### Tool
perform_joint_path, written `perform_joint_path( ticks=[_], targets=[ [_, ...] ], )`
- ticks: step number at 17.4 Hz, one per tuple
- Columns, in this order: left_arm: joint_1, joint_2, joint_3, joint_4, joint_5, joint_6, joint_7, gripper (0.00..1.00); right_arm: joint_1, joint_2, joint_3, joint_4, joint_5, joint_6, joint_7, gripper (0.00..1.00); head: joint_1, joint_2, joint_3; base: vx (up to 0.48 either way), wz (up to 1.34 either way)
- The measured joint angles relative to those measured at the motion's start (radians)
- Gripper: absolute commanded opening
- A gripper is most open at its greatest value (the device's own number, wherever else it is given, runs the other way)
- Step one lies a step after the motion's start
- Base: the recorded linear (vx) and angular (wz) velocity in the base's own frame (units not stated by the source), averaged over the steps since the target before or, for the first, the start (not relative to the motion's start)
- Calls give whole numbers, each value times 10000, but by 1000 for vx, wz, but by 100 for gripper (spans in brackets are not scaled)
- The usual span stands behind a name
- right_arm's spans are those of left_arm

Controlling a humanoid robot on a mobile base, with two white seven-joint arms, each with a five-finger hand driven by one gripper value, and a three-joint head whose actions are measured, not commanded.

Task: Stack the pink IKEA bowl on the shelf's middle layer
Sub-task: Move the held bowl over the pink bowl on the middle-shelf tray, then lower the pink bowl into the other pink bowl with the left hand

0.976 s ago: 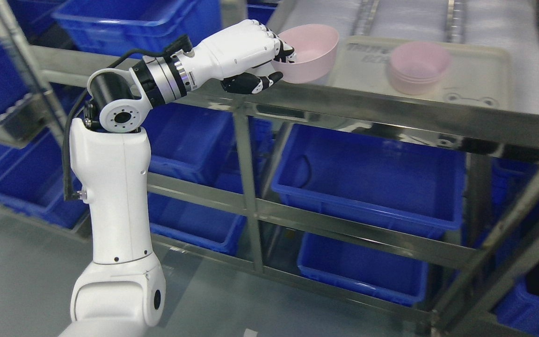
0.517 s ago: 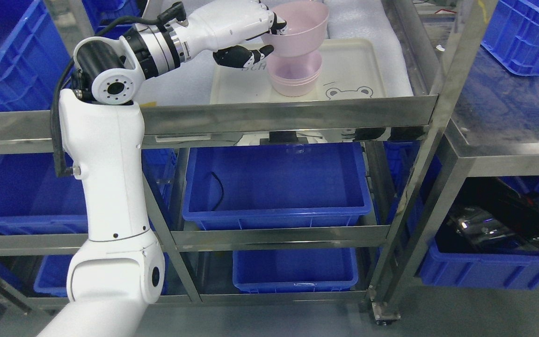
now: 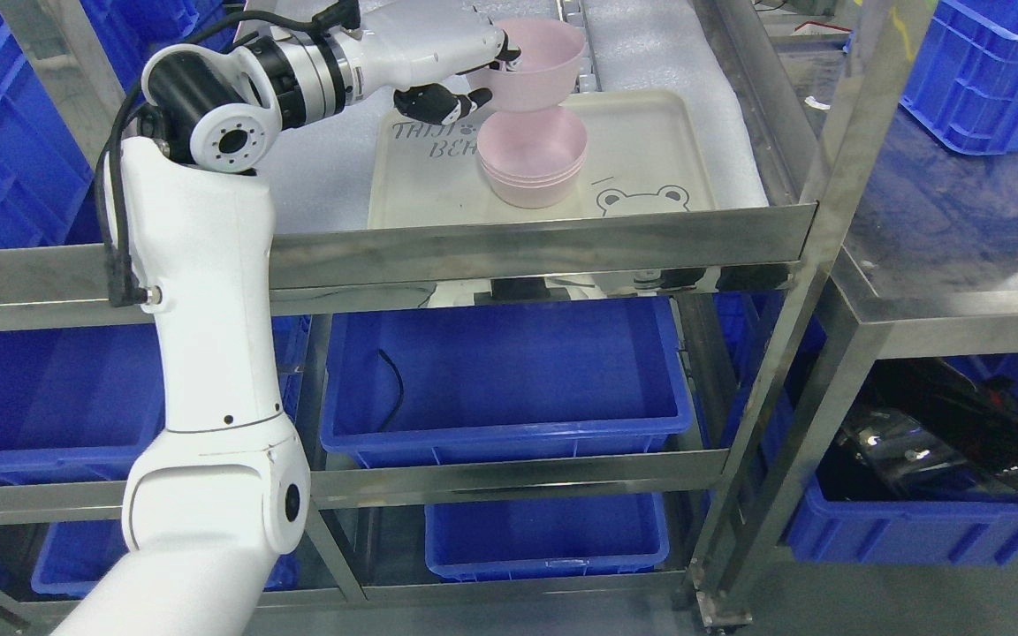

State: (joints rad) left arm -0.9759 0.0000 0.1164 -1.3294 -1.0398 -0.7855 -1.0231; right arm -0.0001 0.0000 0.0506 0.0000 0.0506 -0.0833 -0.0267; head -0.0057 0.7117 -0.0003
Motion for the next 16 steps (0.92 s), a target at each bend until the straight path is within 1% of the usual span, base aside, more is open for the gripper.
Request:
perform_joint_path(
  ticks=[4,8,12,16],
  targets=[
    [138,0,-315,155,-147,0,5,3,1,0,0,0,0,0,3,100,0,0,0,57,37],
    [223,0,-596,298,-211,0,266,4,1,0,0,0,0,0,5,100,0,0,0,41,56],
    [261,0,-947,452,-216,0,946,5,0,0,0,0,0,0,5,100,0,0,0,36,45],
    [295,0,-1306,588,-120,0,1233,5,1,0,0,0,0,0,5,100,0,0,0,20,3]
  ],
)
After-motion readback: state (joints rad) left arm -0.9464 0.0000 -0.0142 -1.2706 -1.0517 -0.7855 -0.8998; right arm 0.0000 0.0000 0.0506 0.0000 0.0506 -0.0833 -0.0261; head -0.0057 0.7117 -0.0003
